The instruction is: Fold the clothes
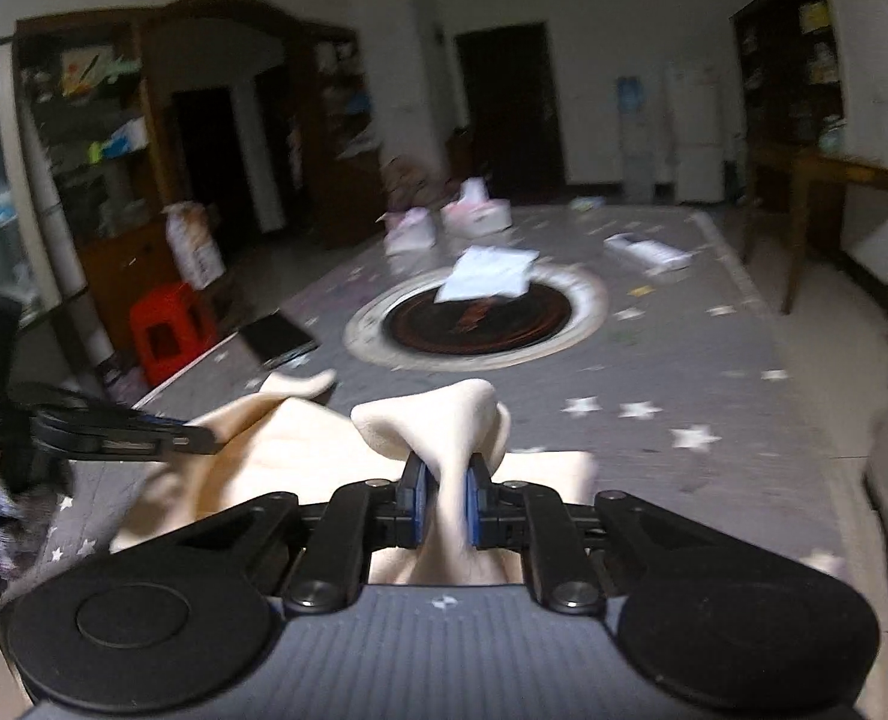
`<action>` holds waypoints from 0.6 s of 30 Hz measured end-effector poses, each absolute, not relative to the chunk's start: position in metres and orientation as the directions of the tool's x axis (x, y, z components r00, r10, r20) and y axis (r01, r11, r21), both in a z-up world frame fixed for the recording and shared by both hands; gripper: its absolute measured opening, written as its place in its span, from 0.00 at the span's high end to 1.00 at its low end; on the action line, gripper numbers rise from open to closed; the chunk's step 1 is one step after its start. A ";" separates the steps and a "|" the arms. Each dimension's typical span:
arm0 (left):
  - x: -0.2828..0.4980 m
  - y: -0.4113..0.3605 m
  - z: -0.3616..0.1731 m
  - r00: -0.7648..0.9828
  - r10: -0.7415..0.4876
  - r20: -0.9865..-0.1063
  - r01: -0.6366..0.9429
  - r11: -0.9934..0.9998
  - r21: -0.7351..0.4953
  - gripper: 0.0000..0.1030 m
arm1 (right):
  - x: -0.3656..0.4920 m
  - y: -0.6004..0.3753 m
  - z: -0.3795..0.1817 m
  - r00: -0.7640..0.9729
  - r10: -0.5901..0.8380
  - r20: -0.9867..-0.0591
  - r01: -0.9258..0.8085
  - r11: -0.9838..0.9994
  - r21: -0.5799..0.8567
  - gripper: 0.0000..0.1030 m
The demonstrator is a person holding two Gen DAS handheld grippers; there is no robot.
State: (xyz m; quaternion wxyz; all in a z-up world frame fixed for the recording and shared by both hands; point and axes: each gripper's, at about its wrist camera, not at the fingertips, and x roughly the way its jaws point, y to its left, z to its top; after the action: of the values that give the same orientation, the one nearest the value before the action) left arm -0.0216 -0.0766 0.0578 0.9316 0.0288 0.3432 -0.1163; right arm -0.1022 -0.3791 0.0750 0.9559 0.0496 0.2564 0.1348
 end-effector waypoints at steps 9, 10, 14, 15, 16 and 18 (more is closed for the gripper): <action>-0.097 -0.014 0.087 0.799 -0.175 -0.575 0.128 0.984 -0.122 0.92 | -0.170 -0.428 0.082 0.873 0.152 -0.463 -0.088 0.983 0.158 0.89; -0.104 -0.007 0.087 0.798 -0.171 -0.578 0.117 0.985 -0.129 0.92 | -0.175 -0.433 0.081 0.873 0.137 -0.468 -0.070 0.985 0.159 0.89; -0.130 0.017 0.082 0.781 -0.149 -0.607 0.081 0.987 -0.138 0.92 | -0.194 -0.452 0.073 0.861 0.077 -0.503 0.003 0.988 0.157 0.89; -0.134 0.020 0.078 0.769 -0.138 -0.624 0.074 0.989 -0.128 0.92 | -0.195 -0.455 0.068 0.850 0.067 -0.523 0.019 0.987 0.157 0.89; -0.137 0.023 0.073 0.755 -0.120 -0.644 0.062 0.992 -0.111 0.92 | -0.195 -0.459 0.063 0.837 0.057 -0.544 0.035 0.987 0.157 0.89; -0.138 0.029 0.062 0.721 -0.097 -0.686 0.041 0.994 -0.097 0.89 | -0.196 -0.463 0.053 0.808 0.041 -0.587 0.057 0.988 0.147 0.85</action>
State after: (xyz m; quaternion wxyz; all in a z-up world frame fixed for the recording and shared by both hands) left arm -0.1382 0.0293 0.0620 0.9269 -0.0376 0.3717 -0.0370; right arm -0.1959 -0.4631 0.0525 0.9476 0.0789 0.3096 -0.0041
